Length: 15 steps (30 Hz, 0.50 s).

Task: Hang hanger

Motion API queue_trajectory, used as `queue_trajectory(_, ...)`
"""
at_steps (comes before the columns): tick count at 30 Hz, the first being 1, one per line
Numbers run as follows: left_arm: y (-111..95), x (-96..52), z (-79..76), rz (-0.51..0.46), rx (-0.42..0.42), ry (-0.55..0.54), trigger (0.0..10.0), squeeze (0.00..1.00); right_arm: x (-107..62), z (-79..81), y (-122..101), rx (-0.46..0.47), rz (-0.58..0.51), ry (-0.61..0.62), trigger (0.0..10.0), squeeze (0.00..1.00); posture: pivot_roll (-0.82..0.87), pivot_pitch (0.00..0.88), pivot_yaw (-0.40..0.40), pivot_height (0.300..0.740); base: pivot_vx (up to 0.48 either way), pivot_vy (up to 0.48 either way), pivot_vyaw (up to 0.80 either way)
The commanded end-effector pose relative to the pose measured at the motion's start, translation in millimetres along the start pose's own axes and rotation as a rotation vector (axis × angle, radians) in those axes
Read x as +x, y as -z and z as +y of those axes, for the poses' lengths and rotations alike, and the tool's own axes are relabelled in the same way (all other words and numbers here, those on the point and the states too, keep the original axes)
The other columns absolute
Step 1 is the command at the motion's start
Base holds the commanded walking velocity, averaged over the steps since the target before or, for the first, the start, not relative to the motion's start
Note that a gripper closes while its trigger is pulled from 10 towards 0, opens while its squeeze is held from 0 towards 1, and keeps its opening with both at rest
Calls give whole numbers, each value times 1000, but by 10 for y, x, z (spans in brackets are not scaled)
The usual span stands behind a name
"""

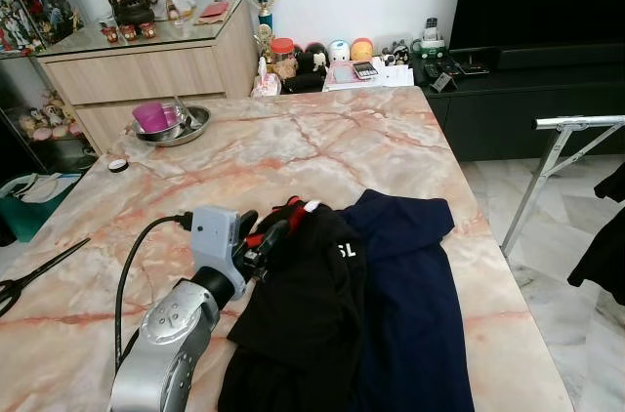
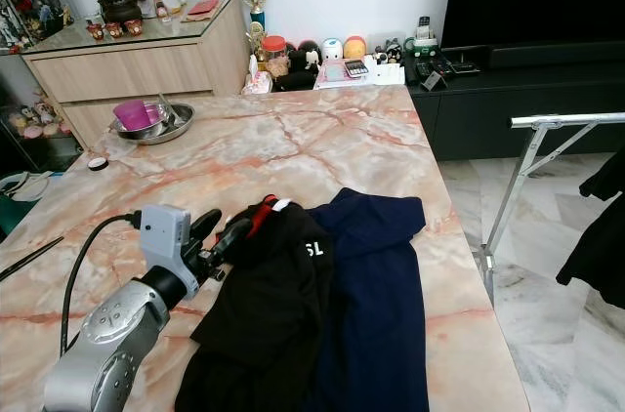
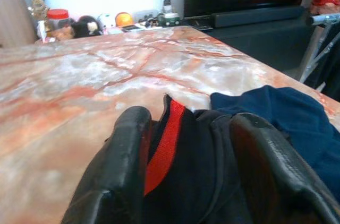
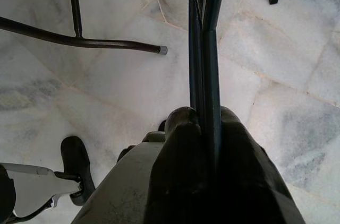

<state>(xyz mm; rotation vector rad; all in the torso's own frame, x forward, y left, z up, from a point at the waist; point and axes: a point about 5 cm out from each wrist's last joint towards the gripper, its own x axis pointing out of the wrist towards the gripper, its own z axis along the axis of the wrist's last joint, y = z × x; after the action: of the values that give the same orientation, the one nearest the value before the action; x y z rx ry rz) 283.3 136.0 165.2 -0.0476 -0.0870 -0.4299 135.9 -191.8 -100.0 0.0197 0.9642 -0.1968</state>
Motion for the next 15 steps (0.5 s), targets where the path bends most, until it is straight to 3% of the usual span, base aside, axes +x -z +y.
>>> queue_trajectory(1,-27,-3,73,17,47,-37,10000,1000,-1,34,4,6,2,-8,10000,0,50,28,82,740,0,0,0)
queue_trajectory(3,-12,-17,156,18,37,-102,10000,1000,0,33,2,5,2,-8,10000,0,51,28,81,740,0,0,0)
queue_trajectory(4,-2,-22,177,16,26,-123,10000,729,0,32,1,4,2,-9,10000,0,51,28,80,740,0,0,0)
queue_trajectory(5,3,-24,186,14,17,-133,10000,0,1,32,0,4,2,-10,10000,0,51,28,80,740,0,0,0)
queue_trajectory(12,52,-46,157,30,36,-144,10000,0,1,28,-2,3,2,-9,10000,0,51,32,76,740,0,0,0)
queue_trajectory(15,63,-44,154,25,49,-151,10000,0,1,23,-1,3,3,-7,10000,0,49,32,76,740,0,-402,0)
